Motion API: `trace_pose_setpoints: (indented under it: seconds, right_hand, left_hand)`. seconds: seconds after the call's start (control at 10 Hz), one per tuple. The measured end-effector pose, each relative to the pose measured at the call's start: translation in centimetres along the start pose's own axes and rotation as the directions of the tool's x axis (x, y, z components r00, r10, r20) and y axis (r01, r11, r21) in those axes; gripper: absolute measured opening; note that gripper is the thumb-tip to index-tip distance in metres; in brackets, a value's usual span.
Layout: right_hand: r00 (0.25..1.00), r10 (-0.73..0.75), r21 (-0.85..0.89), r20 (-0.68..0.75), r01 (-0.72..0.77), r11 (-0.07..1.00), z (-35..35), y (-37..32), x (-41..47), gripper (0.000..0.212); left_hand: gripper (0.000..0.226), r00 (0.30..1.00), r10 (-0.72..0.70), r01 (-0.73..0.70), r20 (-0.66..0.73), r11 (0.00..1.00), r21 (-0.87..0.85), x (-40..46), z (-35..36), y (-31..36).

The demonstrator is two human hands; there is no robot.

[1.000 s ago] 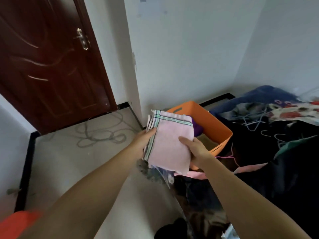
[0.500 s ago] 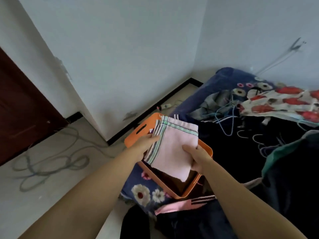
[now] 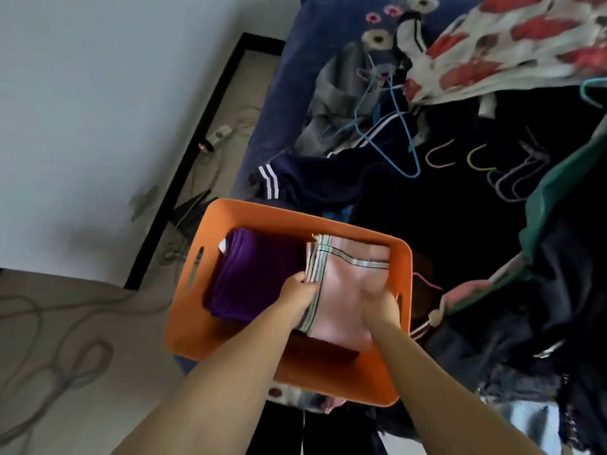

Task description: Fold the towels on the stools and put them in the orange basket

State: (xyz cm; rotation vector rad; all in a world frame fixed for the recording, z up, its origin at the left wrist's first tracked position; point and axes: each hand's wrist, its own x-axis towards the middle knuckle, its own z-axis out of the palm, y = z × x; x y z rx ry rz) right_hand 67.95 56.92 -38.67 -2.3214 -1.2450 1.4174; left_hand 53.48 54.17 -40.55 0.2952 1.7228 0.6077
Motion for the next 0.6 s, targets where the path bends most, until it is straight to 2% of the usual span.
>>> trace_pose_setpoints:
  seconds: [0.1,0.2,0.3,0.4,0.5,0.6]
  right_hand:
    - [0.998,0.041,-0.073,-0.041,-0.044,0.996,2.5,1.2,1.9,0.039]
    - [0.995,0.092,-0.273,0.038,-0.078,0.959,3.6,1.7,1.9,0.043]
    - [0.997,-0.016,-0.626,0.081,0.064,0.777,4.0,2.2,1.8,0.047]
    - [0.98,0.186,0.012,-0.073,-0.186,0.983,3.0,2.0,1.3,0.043]
    - [0.991,0.133,-0.102,0.018,-0.13,0.986,2.1,1.4,0.7,0.055]
    - [0.994,0.043,-0.139,0.097,-0.029,0.99,-0.6,1.0,-4.0,0.061]
  left_hand:
    - [0.043,0.997,-0.077,0.077,0.014,0.997,0.003,3.6,0.7,-2.1]
    - [0.032,0.996,-0.09,0.091,-0.013,0.995,0.041,4.9,1.1,-3.5]
    - [0.027,0.997,-0.063,0.064,-0.051,0.997,0.035,5.2,1.3,-4.0]
    - [0.032,0.998,-0.058,0.059,-0.039,0.998,0.019,4.1,0.7,-3.7]
    - [0.04,0.999,-0.044,0.045,-0.022,0.997,0.055,2.4,-0.8,-2.9]
    - [0.039,0.999,-0.044,0.041,0.016,0.988,0.149,-1.3,-3.5,-2.5]
